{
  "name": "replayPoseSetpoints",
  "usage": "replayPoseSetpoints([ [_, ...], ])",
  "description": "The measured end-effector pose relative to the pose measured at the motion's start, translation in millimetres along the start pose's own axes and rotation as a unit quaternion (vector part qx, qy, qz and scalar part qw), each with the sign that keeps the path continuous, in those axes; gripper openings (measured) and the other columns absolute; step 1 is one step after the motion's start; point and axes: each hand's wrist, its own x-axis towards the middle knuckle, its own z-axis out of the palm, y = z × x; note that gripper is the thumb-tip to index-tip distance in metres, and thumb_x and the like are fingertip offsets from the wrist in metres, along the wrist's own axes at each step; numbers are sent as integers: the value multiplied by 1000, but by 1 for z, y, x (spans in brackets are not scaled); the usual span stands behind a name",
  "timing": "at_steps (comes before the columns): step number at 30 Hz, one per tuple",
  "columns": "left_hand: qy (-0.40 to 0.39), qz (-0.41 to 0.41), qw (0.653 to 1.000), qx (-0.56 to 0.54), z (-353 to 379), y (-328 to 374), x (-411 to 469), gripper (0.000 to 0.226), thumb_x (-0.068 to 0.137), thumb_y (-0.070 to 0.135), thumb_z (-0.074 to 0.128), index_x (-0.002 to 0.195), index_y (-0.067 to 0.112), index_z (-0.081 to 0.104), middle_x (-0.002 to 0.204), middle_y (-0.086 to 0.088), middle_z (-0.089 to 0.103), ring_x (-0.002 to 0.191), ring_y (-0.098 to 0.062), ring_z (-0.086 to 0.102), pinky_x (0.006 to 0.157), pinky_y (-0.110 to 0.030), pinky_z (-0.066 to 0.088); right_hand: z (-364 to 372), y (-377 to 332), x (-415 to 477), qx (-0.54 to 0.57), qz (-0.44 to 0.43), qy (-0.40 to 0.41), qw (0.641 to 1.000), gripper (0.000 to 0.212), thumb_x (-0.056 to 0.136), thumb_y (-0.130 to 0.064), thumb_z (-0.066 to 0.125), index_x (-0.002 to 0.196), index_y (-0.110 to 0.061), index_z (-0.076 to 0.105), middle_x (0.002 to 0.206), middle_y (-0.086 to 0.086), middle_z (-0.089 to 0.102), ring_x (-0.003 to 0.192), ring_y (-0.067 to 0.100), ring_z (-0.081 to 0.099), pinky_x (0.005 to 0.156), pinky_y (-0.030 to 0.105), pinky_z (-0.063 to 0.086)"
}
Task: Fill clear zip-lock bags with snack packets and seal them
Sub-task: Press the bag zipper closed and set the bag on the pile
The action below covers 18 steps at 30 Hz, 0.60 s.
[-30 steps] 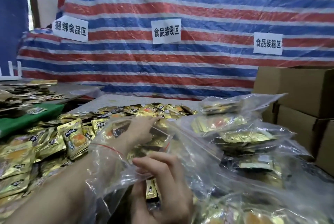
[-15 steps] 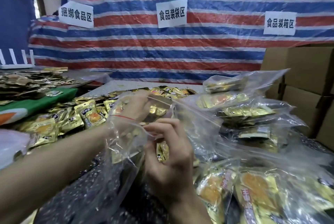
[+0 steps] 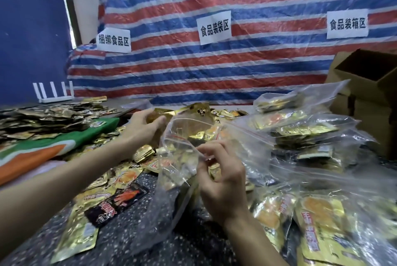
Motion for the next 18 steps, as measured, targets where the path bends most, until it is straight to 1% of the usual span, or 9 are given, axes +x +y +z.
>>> replayPoseSetpoints([
  [1, 1, 10, 1000, -3, -9, 1, -5, 14, 100, 19, 55, 108, 13, 66, 99, -13, 69, 85, -30, 68, 61, -36, 58, -1, 0, 0, 4, 9, -3, 1000, 13, 85, -3, 59, 93, -9, 67, 93, -1, 61, 85, 5, 58, 70, 23, 52],
  [2, 6, 27, 1000, -5, -19, 1, -9, 11, 99, 20, 56, 103, 21, 66, 95, -7, 69, 82, -22, 68, 56, -27, 56, -1, 0, 0, 6, 13, -8, 1000, 12, 86, -7, 57, 92, -10, 66, 93, -1, 60, 85, 3, 57, 70, 22, 52],
  [3, 15, 49, 999, -7, -30, 2, -12, 10, 97, 22, 58, 99, 28, 65, 95, -1, 69, 81, -14, 69, 54, -21, 55, 0, -2, 0, 5, 13, -9, 1000, 12, 87, -11, 56, 91, -11, 66, 92, -1, 60, 85, 3, 57, 69, 23, 52],
  [5, 45, 90, 995, -9, -52, 14, -17, 10, 92, 26, 62, 97, 35, 65, 98, 4, 69, 82, -4, 69, 56, -16, 55, 0, -4, 0, 7, 11, -10, 1000, 13, 87, -16, 54, 89, -11, 67, 91, -1, 60, 84, 2, 57, 68, 25, 53],
  [7, 83, 124, 988, -28, -74, 31, -21, 11, 87, 29, 66, 96, 36, 66, 98, 6, 70, 83, -4, 70, 57, -16, 55, 0, -6, 0, 6, 2, -9, 1000, 14, 88, -18, 55, 87, -10, 66, 90, -1, 60, 84, 1, 56, 68, 23, 52],
  [11, 150, 193, 969, -21, -105, 71, -24, 5, 87, 31, 72, 90, 36, 71, 86, 16, 74, 75, -2, 71, 57, -16, 56, -1, -8, 0, 17, 3, -21, 1000, 12, 86, -18, 57, 86, -11, 66, 89, -3, 58, 84, 0, 56, 67, 18, 50],
  [14, 146, 209, 966, -46, -114, 98, -29, 12, 78, 41, 77, 87, 35, 73, 85, 12, 76, 73, -7, 74, 55, -24, 59, -1, -9, 0, 18, 1, -29, 999, 10, 85, -17, 61, 86, -11, 68, 90, -3, 59, 83, 1, 56, 68, 16, 50],
  [16, 124, 220, 967, -38, -112, 113, -35, 20, 74, 43, 77, 91, 32, 72, 86, 11, 76, 74, -9, 74, 55, -22, 58, 0, -9, -1, 22, -6, -32, 999, 8, 85, -16, 64, 86, -10, 69, 89, -3, 59, 84, 1, 57, 71, 13, 47],
  [18, 93, 235, 968, -4, -106, 125, -42, 23, 74, 41, 75, 94, 30, 70, 85, 13, 75, 74, -8, 74, 55, -19, 57, 0, -10, -1, 27, -20, -32, 999, 6, 86, -14, 67, 85, -9, 69, 89, -1, 58, 83, 4, 57, 71, 13, 47],
])
